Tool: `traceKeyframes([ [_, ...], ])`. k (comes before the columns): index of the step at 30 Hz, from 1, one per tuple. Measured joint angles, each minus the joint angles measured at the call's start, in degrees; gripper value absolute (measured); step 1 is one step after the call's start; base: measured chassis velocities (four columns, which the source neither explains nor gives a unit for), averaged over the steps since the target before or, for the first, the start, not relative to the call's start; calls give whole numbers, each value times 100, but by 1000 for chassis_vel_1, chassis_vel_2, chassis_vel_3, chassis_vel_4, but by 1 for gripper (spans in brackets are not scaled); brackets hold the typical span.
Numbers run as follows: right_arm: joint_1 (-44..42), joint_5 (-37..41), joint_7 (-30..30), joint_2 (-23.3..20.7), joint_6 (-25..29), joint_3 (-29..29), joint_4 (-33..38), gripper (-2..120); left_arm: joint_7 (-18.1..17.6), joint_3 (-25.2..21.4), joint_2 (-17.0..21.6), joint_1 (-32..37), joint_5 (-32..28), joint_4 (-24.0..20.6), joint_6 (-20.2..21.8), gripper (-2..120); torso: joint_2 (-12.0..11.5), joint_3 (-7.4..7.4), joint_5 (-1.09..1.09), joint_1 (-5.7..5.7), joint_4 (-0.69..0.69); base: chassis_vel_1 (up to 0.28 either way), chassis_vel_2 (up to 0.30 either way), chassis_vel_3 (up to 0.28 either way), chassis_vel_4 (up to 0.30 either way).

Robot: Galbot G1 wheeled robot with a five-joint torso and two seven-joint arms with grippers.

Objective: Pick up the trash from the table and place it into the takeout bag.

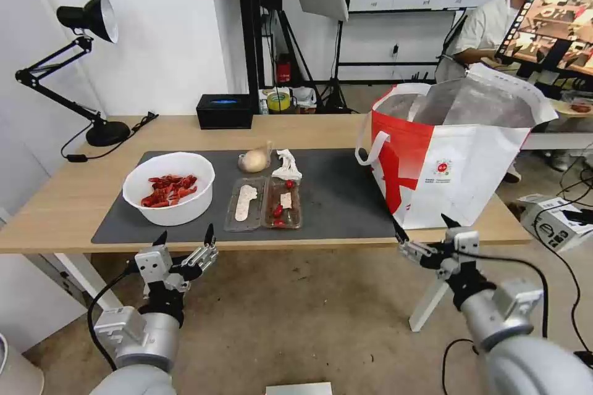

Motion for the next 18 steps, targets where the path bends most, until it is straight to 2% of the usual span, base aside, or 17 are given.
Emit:
traceKeyframes([
  [18, 42, 16, -10, 67, 7, -40, -79, 100, 22, 90, 102, -131, -145, 103, -14, 100, 0, 0, 0, 0, -2, 0, 0, 0, 0],
])
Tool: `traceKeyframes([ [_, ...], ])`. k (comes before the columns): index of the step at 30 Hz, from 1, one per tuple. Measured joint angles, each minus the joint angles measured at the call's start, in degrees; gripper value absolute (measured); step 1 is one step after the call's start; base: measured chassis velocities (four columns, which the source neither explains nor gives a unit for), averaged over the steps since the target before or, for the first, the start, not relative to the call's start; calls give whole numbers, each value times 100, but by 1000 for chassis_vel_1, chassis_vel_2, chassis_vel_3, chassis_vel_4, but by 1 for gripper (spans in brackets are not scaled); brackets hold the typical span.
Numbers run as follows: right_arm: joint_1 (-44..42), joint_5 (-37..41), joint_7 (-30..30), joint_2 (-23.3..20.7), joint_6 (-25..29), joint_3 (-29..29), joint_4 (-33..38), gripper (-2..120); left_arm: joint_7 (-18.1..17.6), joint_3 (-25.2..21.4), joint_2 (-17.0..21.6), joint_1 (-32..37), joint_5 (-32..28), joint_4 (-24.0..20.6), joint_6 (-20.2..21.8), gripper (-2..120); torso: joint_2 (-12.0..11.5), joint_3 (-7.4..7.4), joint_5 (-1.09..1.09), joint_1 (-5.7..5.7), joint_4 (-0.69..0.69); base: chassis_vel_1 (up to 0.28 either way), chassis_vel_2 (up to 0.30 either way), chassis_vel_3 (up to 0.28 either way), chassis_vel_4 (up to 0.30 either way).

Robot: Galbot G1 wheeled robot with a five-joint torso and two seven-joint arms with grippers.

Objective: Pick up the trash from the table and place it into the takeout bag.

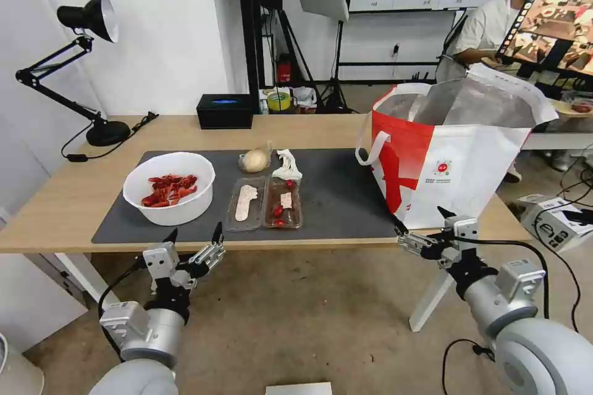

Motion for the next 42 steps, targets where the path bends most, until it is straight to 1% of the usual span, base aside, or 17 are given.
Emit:
traceKeyframes([
  [4, 12, -5, -7, 4, 3, -8, -14, 100, -24, 7, 14, -55, -98, 22, 7, 100, 0, 0, 0, 0, 0, 0, 0, 0, 0],
  [6, 53, -11, -19, 7, 7, -33, -32, 100, -261, 34, 75, -190, -760, 6, 168, 100, 0, 0, 0, 0, 0, 0, 0, 0, 0],
  [7, 53, -11, -19, 7, 7, -33, -32, 100, -261, 34, 75, -190, -760, 6, 168, 100, 0, 0, 0, 0, 0, 0, 0, 0, 0],
  [9, 88, -18, -28, 16, 9, -83, -48, 100, -626, 35, 128, -372, -1612, -24, 345, 100, 0, 0, 0, 0, 0, 0, 0, 0, 0],
  [10, 88, -18, -28, 16, 9, -83, -48, 100, -626, 35, 128, -372, -1612, -24, 345, 100, 0, 0, 0, 0, 0, 0, 0, 0, 0],
  [12, 173, -30, -31, 4, 9, -209, -106, 100, -1148, -2, 181, -595, -2807, -34, 451, 100, 0, 0, 0, 0, -1, 0, 0, 0, 0],
  [13, 173, -30, -31, 4, 9, -209, -106, 100, -1148, -2, 181, -595, -2807, -34, 451, 100, 0, 0, 0, 0, -1, 0, 0, 0, 0],
  [14, 278, -35, -32, -29, 9, -315, -162, 100, -1385, -50, 182, -683, -3470, -58, 477, 100, 0, 0, 0, 0, 0, 0, 0, 0, 0],
  [15, 278, -35, -32, -29, 9, -315, -162, 100, -1385, -50, 182, -683, -3470, -58, 477, 100, 0, 0, 0, 0, 0, 0, 0, 0, 0],
  [18, 501, -40, -32, -117, 4, -525, -254, 100, -1665, -162, 116, -783, -4412, -106, 490, 100, 0, 0, 1, 0, 3, 0, 0, 0, 0],
  [19, 501, -40, -32, -117, 4, -525, -254, 100, -1665, -162, 116, -783, -4412, -106, 490, 100, 0, 0, 1, 0, 3, 0, 0, 0, 0],
  [22, 520, -40, -32, -143, 3, -549, -264, 100, -1788, -155, 78, -846, -4830, -115, 490, 100, 0, 0, 0, 0, 1, 0, 0, 0, 0],
  [24, 520, -40, -32, -157, 2, -547, -264, 100, -2047, -129, 33, -918, -5322, -125, 585, 100, 0, 0, 0, 0, 0, 0, 0, 0, 0],
  [26, 520, -39, -32, -158, 2, -545, -264, 100, -2140, -126, 21, -942, -5440, -125, 626, 100, 0, 0, 0, 0, 0, 0, 0, 0, 0],
  [27, 514, -39, -32, -163, 3, -531, -264, 100, -2319, -107, -15, -995, -5654, -119, 688, 100, 0, 0, 0, 0, 0, 0, 0, 0, 0],
  [28, 510, -38, -32, -164, 2, -523, -264, 100, -2364, -90, -30, -1014, -5692, -96, 700, 100, 0, 0, 0, 0, 0, 0, 0, 0, 0],
  [42, 451, -42, -31, -95, 3, -517, -263, 100, -2300, 21, -79, -1066, -5624, 50, 695, 100, 0, 0, 0, -1, 0, 0, 0, 0, 0],
])
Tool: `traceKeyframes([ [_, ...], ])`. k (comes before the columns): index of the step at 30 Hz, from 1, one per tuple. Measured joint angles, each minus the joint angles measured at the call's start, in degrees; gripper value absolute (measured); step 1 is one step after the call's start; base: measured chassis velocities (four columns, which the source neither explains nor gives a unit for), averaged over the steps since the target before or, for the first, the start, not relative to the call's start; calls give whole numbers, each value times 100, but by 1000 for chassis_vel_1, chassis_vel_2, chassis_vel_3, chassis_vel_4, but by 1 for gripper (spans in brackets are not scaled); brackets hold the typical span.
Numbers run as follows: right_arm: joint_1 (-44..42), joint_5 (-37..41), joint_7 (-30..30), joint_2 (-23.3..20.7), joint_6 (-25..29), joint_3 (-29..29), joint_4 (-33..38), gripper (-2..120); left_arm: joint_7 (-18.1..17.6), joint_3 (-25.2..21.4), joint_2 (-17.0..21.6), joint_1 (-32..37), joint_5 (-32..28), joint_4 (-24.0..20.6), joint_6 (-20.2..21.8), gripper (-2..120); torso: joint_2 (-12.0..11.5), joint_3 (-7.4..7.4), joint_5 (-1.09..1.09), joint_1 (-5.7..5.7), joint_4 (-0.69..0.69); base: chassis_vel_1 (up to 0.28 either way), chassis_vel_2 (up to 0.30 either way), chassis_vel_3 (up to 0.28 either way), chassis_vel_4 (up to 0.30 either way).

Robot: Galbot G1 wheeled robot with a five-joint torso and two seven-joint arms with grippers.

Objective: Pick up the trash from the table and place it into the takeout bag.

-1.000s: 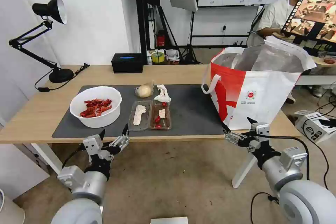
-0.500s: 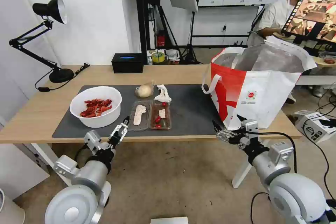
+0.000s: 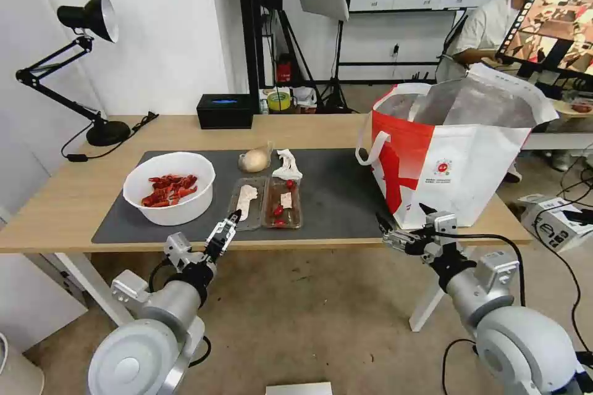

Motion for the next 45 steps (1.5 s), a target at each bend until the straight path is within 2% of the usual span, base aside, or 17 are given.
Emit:
traceKeyframes([
  [8, -10, -1, 0, -21, 1, 4, 3, 100, 41, 110, -18, -130, 42, 115, -108, 100, 0, 0, 0, 0, 0, 0, 0, 0, 0],
  [21, -25, -30, -4, 32, 1, -45, -61, 100, -179, 363, -144, -568, -74, 611, -391, 100, 0, 0, 0, 0, 0, 0, 0, 0, 0],
  [34, -4, -45, -8, 34, 1, -54, -126, 100, -338, 551, -179, -862, -58, 934, -396, 100, 0, 0, 0, 0, 0, 0, 0, 0, 0],
  [35, -8, -53, -12, 38, 1, -49, -144, 100, -399, 628, -250, -1006, -37, 1115, -396, 100, 0, 0, 0, 0, 0, 0, 0, 0, 0],
  [45, -24, -84, -19, 64, 13, -35, -170, 100, -518, 710, -443, -1224, 86, 1406, -376, 100, 0, 0, 0, 0, 0, 0, 0, 0, 0],
])
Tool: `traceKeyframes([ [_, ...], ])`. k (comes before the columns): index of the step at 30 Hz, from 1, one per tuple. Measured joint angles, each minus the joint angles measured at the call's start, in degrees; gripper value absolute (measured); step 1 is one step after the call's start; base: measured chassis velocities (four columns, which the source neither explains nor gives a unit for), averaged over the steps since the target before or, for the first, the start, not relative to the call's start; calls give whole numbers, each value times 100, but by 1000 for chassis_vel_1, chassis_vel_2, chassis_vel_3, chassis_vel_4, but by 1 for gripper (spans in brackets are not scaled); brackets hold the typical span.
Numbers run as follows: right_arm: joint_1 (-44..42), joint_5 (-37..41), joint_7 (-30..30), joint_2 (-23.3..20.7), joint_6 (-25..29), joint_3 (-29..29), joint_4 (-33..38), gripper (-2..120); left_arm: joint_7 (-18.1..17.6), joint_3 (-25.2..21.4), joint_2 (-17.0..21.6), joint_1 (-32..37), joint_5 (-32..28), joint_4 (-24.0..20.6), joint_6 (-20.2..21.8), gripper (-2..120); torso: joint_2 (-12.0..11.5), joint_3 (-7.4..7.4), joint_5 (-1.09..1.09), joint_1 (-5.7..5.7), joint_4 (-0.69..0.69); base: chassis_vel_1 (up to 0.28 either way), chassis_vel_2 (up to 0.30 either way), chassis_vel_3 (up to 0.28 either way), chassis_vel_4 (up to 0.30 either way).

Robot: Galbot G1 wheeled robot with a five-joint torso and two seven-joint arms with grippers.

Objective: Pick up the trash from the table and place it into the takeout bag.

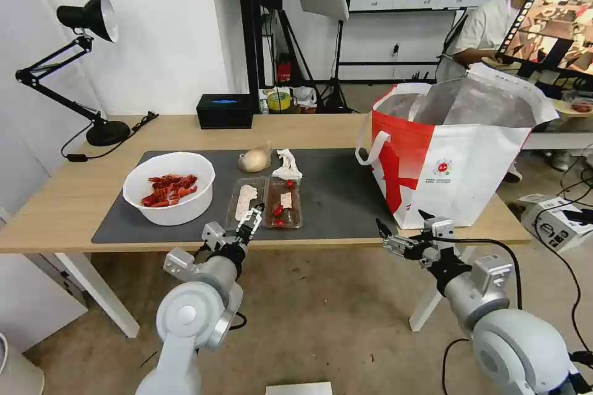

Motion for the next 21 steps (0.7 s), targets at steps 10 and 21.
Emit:
traceKeyframes([
  [10, -2, -30, -4, 45, 13, -3, -30, 100, -66, -8, 31, -179, 15, 198, -12, 100, 0, 0, 0, 0, 0, 0, 0, 0, 0],
  [21, -19, -71, -6, 85, 25, -12, -45, 100, -93, -12, 41, -344, 21, 359, -96, 100, 1, -1, 0, 0, -1, 0, 0, 0, 0],
])
